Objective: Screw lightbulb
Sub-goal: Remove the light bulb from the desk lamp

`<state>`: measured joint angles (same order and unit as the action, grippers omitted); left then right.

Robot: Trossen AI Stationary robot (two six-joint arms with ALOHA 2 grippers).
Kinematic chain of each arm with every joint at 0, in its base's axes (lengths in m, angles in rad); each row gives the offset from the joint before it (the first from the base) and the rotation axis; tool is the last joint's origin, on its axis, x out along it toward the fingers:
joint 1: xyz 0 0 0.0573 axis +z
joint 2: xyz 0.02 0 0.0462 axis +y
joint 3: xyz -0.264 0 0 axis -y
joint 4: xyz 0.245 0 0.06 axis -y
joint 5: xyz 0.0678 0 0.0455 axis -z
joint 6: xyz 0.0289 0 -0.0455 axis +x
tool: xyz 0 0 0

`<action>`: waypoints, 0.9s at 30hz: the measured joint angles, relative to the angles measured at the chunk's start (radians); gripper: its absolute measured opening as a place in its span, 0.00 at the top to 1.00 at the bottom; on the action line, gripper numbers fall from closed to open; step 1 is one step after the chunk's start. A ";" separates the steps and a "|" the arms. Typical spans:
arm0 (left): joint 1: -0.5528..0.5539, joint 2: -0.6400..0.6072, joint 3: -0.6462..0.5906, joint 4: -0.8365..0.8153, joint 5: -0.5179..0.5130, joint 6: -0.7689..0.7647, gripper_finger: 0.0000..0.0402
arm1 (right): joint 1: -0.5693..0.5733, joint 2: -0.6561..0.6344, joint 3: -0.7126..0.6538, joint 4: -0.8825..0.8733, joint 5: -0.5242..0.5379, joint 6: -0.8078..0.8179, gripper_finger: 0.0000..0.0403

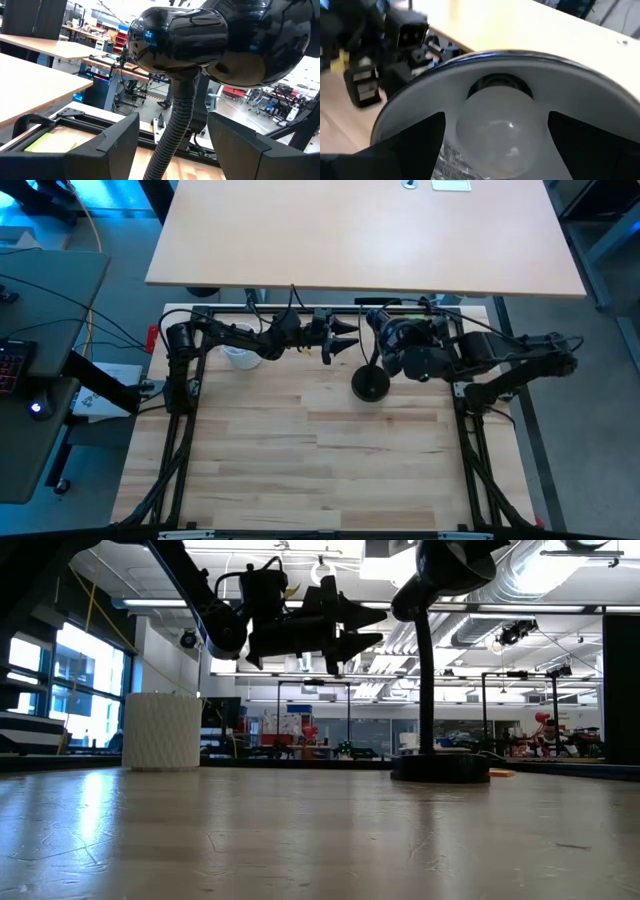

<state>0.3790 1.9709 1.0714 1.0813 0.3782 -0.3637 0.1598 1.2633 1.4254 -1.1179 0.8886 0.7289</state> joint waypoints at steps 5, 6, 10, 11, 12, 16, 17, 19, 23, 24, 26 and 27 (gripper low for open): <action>0.000 0.000 0.000 0.000 0.000 0.000 0.43 | -0.020 0.002 0.000 0.000 -0.006 -0.204 0.13; 0.000 0.000 0.000 0.000 0.000 0.000 0.43 | -0.025 0.002 0.000 0.000 -0.006 -0.238 0.13; 0.000 0.000 0.000 0.000 0.000 0.000 0.43 | -0.036 0.002 0.000 -0.008 -0.004 -0.432 0.17; 0.000 0.000 0.000 0.000 0.000 0.000 0.43 | -0.036 0.002 0.000 -0.008 -0.004 -0.504 0.18; 0.000 0.000 0.000 0.000 0.000 0.000 0.43 | -0.036 0.002 0.000 -0.008 -0.004 -0.579 0.19; 0.000 0.000 0.000 0.000 0.000 0.000 0.43 | -0.035 0.002 0.000 -0.009 -0.003 -0.914 0.23; 0.000 0.000 0.000 0.000 0.000 0.000 0.43 | -0.035 0.002 0.000 -0.012 -0.003 -0.994 0.24; 0.000 0.000 0.000 0.000 0.000 0.000 0.43 | -0.035 0.002 0.000 -0.031 -0.001 -1.140 0.24; 0.000 0.000 0.000 -0.001 0.000 0.000 0.43 | -0.035 0.002 0.000 -0.076 0.034 -1.286 0.24; 0.000 0.000 0.000 -0.005 0.000 0.000 0.43 | -0.035 0.002 0.000 -0.079 0.049 -1.287 0.24; 0.000 0.000 0.000 -0.014 0.000 0.000 0.43 | -0.035 0.002 0.000 -0.079 0.064 -1.267 0.24; 0.000 0.000 0.000 -0.015 0.000 0.000 0.43 | -0.035 0.002 0.000 -0.079 0.065 -1.246 0.24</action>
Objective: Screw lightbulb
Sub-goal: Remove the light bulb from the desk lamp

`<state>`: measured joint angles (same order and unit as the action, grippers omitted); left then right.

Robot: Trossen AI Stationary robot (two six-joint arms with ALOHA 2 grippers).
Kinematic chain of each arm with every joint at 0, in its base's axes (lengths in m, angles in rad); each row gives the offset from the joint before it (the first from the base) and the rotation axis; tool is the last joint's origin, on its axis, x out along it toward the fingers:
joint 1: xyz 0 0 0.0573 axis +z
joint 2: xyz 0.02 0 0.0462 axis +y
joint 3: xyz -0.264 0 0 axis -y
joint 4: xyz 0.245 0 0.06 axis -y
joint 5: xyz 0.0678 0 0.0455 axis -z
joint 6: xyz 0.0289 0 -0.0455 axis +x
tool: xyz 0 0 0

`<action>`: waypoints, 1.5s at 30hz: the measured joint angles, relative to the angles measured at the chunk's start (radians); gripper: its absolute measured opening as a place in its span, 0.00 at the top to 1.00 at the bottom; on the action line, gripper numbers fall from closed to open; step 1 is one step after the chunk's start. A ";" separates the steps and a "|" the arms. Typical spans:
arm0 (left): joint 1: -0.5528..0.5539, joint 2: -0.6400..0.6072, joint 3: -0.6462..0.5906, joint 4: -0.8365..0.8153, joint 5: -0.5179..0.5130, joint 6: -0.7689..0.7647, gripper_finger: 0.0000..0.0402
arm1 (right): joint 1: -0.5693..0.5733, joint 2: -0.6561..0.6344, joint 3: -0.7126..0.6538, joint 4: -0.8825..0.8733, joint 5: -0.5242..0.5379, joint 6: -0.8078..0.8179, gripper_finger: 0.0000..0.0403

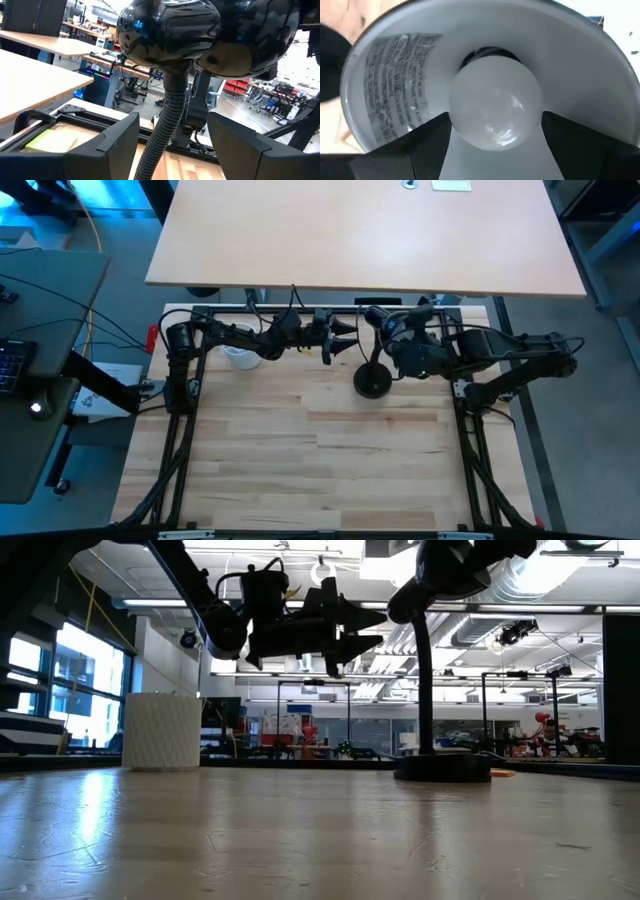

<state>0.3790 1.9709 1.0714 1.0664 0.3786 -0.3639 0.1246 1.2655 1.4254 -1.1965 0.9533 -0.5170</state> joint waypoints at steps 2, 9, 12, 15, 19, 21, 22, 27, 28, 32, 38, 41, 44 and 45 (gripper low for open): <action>0.000 0.000 0.000 0.000 0.000 0.000 0.43 | 0.000 0.000 0.000 0.003 0.000 0.058 0.24; 0.000 0.000 0.000 0.000 0.000 0.000 0.43 | 0.000 -0.003 0.000 -0.001 -0.009 0.347 0.24; 0.000 0.000 0.000 -0.001 0.000 0.000 0.43 | 0.000 -0.009 0.000 -0.025 -0.025 0.491 0.24; 0.000 0.000 0.000 -0.001 0.000 0.000 0.43 | 0.000 -0.017 0.000 -0.047 -0.051 0.665 0.24; 0.000 0.000 0.000 -0.005 0.000 0.000 0.43 | 0.000 -0.041 0.000 -0.053 -0.129 0.871 0.24; 0.000 0.000 0.000 -0.007 0.000 0.000 0.43 | 0.000 -0.052 0.000 -0.054 -0.152 0.968 0.24; 0.000 0.000 0.000 -0.007 0.000 0.000 0.43 | 0.000 -0.057 0.000 -0.055 -0.165 1.016 0.24; 0.000 0.000 0.000 -0.007 0.000 0.000 0.43 | 0.000 -0.078 0.000 -0.056 -0.269 1.229 0.24; 0.000 0.000 0.000 -0.007 -0.001 0.000 0.43 | 0.000 -0.079 0.000 -0.053 -0.298 1.275 0.24; 0.000 0.000 0.000 -0.007 -0.004 0.000 0.43 | 0.000 -0.076 0.000 0.000 -0.363 1.370 0.24; 0.000 0.000 0.000 -0.007 -0.005 -0.001 0.43 | -0.019 -0.074 0.000 0.020 -0.289 1.483 0.24; -0.001 0.000 0.000 -0.007 -0.005 -0.001 0.43 | -0.039 -0.074 0.000 -0.009 -0.273 1.508 0.24; 0.000 0.000 0.000 -0.007 -0.005 0.000 0.43 | -0.056 -0.066 0.000 -0.002 -0.249 1.495 0.24; 0.000 0.000 0.000 -0.007 -0.005 0.000 0.43 | -0.059 -0.062 0.000 0.006 -0.237 1.479 0.24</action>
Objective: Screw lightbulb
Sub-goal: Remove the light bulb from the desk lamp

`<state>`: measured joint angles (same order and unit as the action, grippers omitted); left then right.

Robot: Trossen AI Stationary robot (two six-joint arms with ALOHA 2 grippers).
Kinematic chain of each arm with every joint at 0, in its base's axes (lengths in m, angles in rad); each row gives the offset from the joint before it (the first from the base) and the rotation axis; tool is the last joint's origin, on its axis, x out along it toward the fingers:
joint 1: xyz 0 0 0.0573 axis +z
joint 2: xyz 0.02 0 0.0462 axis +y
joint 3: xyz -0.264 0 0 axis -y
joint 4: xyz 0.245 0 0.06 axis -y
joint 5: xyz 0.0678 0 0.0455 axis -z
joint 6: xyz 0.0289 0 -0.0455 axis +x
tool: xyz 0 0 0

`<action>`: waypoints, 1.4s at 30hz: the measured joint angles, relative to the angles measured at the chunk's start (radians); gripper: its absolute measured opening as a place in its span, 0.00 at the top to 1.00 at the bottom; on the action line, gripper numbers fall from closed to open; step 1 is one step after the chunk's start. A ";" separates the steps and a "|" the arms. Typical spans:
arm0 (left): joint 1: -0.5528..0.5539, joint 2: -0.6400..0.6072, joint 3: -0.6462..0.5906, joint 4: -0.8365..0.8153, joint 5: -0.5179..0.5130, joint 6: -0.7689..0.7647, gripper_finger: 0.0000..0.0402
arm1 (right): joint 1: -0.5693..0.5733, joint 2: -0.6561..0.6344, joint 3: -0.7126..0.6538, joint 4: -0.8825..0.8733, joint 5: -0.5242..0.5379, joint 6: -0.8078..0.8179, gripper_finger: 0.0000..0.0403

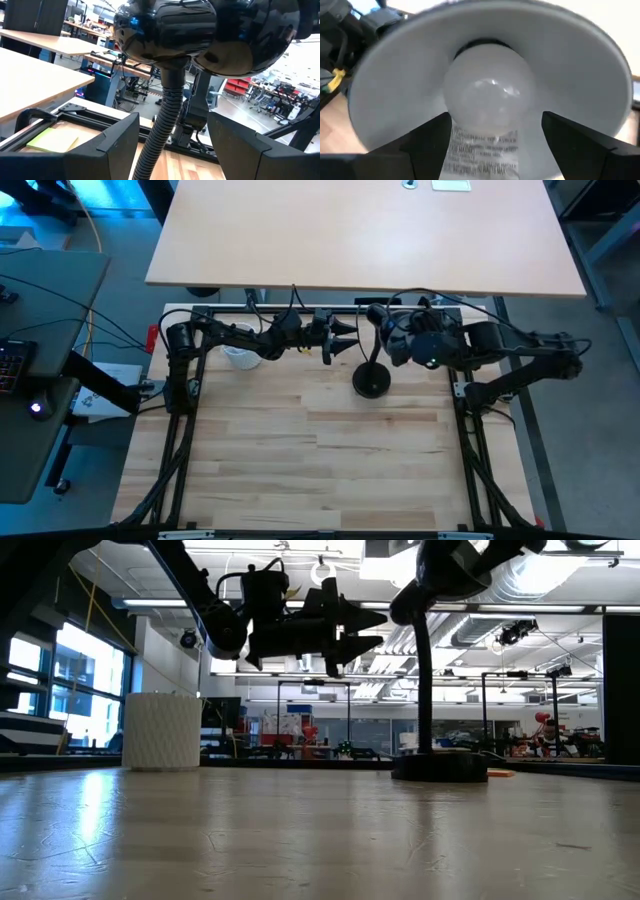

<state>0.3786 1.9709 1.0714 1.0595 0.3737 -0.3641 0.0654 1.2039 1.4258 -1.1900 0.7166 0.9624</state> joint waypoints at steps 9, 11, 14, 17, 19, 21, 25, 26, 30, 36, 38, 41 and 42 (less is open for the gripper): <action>0.000 0.000 0.000 0.000 0.000 0.003 0.43 | -0.014 0.043 0.000 0.093 0.012 -0.137 0.24; 0.000 0.000 0.000 0.000 0.000 0.002 0.43 | -0.015 0.047 0.000 0.090 0.023 -0.174 0.24; 0.000 0.000 0.000 -0.001 0.001 0.002 0.43 | -0.015 0.049 0.000 0.078 0.033 -0.246 0.24; 0.000 0.000 0.000 0.000 0.001 0.001 0.43 | -0.014 0.048 0.000 0.072 0.034 -0.377 0.24; 0.000 0.000 0.000 0.000 0.001 0.001 0.43 | -0.014 0.049 0.000 0.067 0.035 -0.506 0.24; 0.000 0.000 0.000 0.000 0.001 0.000 0.43 | -0.014 0.048 0.000 0.061 0.048 -0.673 0.24; 0.000 0.000 0.000 0.000 0.001 0.000 0.43 | -0.005 0.048 0.000 0.050 0.087 -1.037 0.24; 0.000 0.000 0.000 0.000 0.001 0.000 0.43 | -0.001 0.048 0.000 0.044 0.103 -1.138 0.24; 0.000 0.000 0.000 -0.001 0.001 0.000 0.43 | 0.019 0.058 0.000 0.016 0.171 -1.461 0.24; 0.000 0.000 0.000 -0.003 0.001 0.000 0.43 | 0.056 0.064 0.000 0.003 0.260 -1.484 0.24; 0.000 0.000 0.000 -0.009 0.001 0.000 0.43 | 0.075 0.065 0.000 0.003 0.285 -1.397 0.24; 0.000 0.000 0.000 -0.015 0.001 0.000 0.43 | 0.104 0.065 0.000 0.000 0.299 -1.276 0.24; 0.000 0.000 0.000 -0.015 0.001 0.000 0.43 | 0.112 0.065 0.000 -0.002 0.299 -1.239 0.24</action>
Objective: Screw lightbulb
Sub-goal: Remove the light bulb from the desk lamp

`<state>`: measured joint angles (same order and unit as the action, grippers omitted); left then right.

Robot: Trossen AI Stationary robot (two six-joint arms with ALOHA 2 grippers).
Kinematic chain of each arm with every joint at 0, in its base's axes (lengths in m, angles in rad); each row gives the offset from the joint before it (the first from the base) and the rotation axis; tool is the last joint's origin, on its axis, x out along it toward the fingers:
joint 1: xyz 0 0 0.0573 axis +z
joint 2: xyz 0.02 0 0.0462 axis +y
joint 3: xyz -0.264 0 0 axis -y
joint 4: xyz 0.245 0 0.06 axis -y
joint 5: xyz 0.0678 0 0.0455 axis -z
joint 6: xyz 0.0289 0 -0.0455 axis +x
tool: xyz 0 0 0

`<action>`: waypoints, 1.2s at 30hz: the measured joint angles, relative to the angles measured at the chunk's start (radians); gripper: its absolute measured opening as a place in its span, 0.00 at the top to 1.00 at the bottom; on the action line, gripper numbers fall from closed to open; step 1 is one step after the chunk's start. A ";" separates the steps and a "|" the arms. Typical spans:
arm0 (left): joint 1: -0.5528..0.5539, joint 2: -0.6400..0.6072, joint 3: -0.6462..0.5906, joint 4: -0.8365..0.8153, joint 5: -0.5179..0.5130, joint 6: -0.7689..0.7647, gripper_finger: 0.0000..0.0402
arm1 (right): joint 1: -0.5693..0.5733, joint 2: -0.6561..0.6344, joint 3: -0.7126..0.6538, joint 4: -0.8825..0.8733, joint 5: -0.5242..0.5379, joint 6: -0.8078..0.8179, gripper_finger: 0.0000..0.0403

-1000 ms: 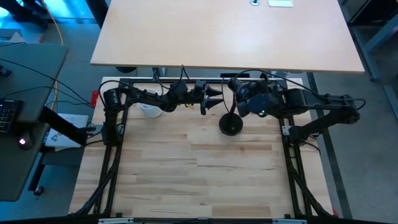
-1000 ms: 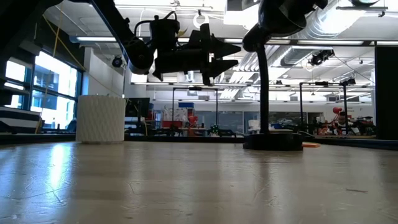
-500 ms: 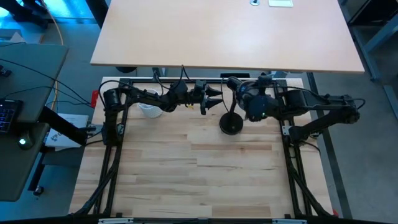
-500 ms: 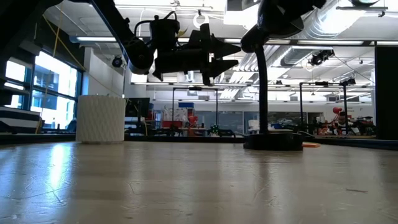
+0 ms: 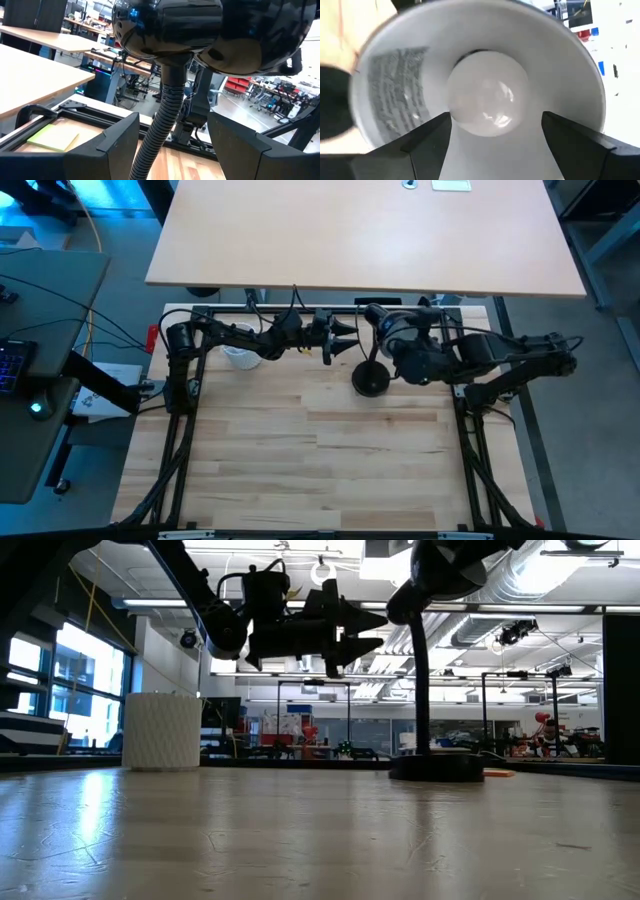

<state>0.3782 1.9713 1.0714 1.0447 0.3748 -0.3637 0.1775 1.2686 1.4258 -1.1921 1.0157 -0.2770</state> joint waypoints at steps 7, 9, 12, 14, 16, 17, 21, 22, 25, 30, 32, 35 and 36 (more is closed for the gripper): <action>0.000 0.000 0.000 0.001 0.000 0.000 0.43 | 0.028 0.000 0.000 -0.081 -0.034 0.310 0.24; 0.000 0.000 0.000 0.001 0.000 0.001 0.43 | 0.028 0.000 0.000 -0.126 -0.064 0.406 0.24; 0.000 0.000 0.000 0.001 0.000 0.006 0.43 | 0.028 0.000 0.000 -0.172 -0.102 0.570 0.24; 0.000 0.000 0.000 0.001 0.000 0.006 0.43 | 0.028 -0.001 0.000 -0.178 -0.109 0.707 0.24; 0.000 0.000 0.000 0.001 0.000 0.007 0.43 | 0.028 -0.006 0.000 -0.167 -0.111 0.861 0.24; 0.000 0.000 0.000 0.001 0.000 0.007 0.43 | 0.027 -0.012 0.000 -0.156 -0.116 0.933 0.24; 0.000 0.000 0.000 0.001 -0.003 0.007 0.43 | 0.026 -0.036 0.000 -0.099 -0.138 1.137 0.24; 0.000 0.000 0.000 0.001 -0.003 0.007 0.43 | 0.026 -0.043 0.000 -0.083 -0.142 1.173 0.24; 0.000 0.000 0.000 0.001 -0.004 0.007 0.43 | 0.025 -0.063 0.000 -0.037 -0.146 1.220 0.24; 0.000 0.000 0.000 0.006 -0.005 0.007 0.43 | -0.009 -0.070 0.000 0.030 -0.165 1.221 0.24; 0.000 0.000 0.000 0.006 -0.005 0.007 0.43 | -0.037 -0.068 0.000 0.048 -0.190 1.220 0.24; 0.000 0.000 0.000 0.007 -0.005 0.008 0.43 | -0.078 -0.064 0.000 0.043 -0.208 1.213 0.24; 0.000 0.000 0.000 0.006 -0.005 0.008 0.43 | -0.090 -0.063 0.000 0.040 -0.208 1.212 0.24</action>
<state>0.3779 1.9713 1.0714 1.0512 0.3696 -0.3561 0.0878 1.2053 1.4258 -1.1520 0.8079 0.9353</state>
